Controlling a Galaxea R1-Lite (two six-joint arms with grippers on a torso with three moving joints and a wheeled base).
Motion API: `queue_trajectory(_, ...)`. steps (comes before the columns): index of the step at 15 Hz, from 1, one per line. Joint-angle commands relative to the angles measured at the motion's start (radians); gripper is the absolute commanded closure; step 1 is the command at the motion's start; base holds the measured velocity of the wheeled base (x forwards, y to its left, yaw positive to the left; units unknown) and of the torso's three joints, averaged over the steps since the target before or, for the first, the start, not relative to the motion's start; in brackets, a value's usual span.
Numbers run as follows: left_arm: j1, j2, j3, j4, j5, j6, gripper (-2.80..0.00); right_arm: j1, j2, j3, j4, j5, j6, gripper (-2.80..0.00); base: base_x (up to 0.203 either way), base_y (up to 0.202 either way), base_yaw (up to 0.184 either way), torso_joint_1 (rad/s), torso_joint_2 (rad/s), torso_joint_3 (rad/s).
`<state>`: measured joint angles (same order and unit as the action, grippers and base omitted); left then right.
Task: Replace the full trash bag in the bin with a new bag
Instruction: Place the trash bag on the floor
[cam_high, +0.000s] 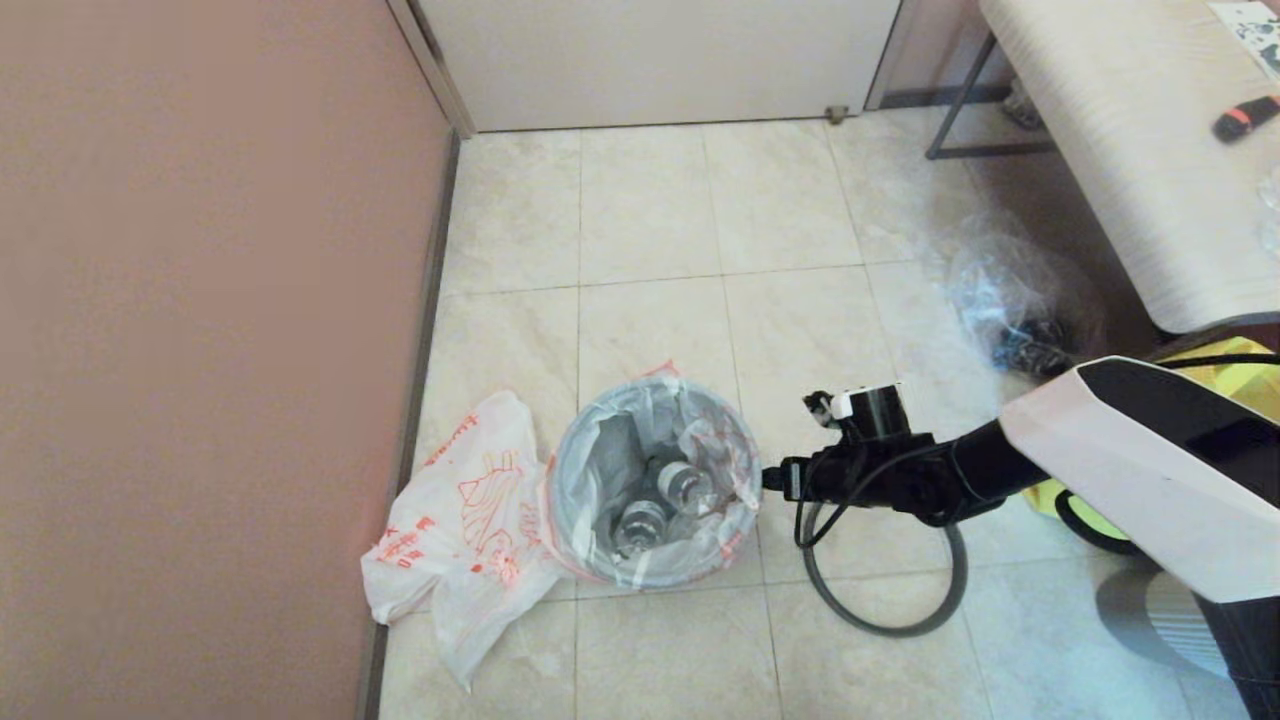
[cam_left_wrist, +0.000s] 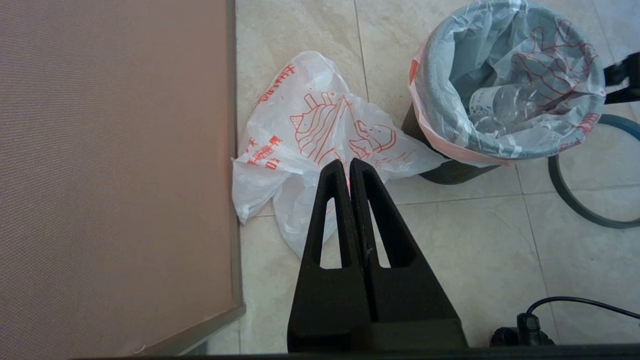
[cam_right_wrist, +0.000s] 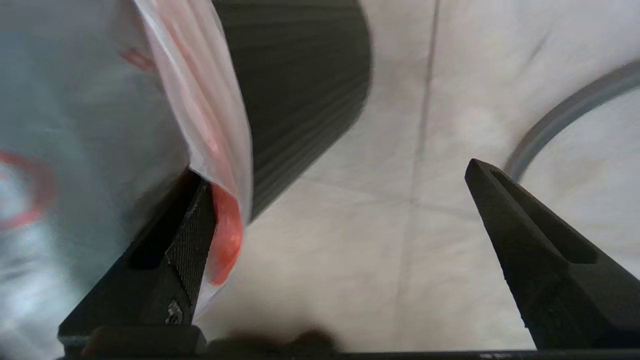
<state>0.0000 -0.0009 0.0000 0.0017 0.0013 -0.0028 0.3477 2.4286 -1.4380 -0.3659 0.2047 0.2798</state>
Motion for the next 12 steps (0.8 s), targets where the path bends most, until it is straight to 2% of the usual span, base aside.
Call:
queue_trajectory(1,0.000,0.001,0.000,0.000,-0.001,0.000,0.00,0.014,0.037,-0.023,-0.002,-0.049,-0.027,-2.80,0.000,0.000,0.000,0.000,0.00,0.000)
queue_trajectory(3,0.000,0.001,0.000,0.000,-0.001,0.000,0.00,0.032,0.060,-0.064,-0.002,-0.115,-0.065,-2.80,0.000,0.000,0.000,0.000,0.00,0.000)
queue_trajectory(5,0.000,0.001,0.000,0.000,0.000,0.000,0.00,0.040,0.073,-0.101,0.003,-0.133,-0.079,-2.80,0.000,0.000,0.000,0.000,0.00,0.000)
queue_trajectory(8,0.000,0.001,0.000,0.000,0.000,0.000,0.00,0.055,0.091,-0.127,-0.002,-0.235,-0.153,-2.80,0.000,0.000,0.000,0.000,0.00,0.000)
queue_trajectory(12,0.000,0.001,0.000,0.000,0.000,0.000,0.00,0.061,0.086,-0.131,-0.002,-0.245,-0.159,-2.80,0.000,0.000,0.000,0.000,0.00,0.000)
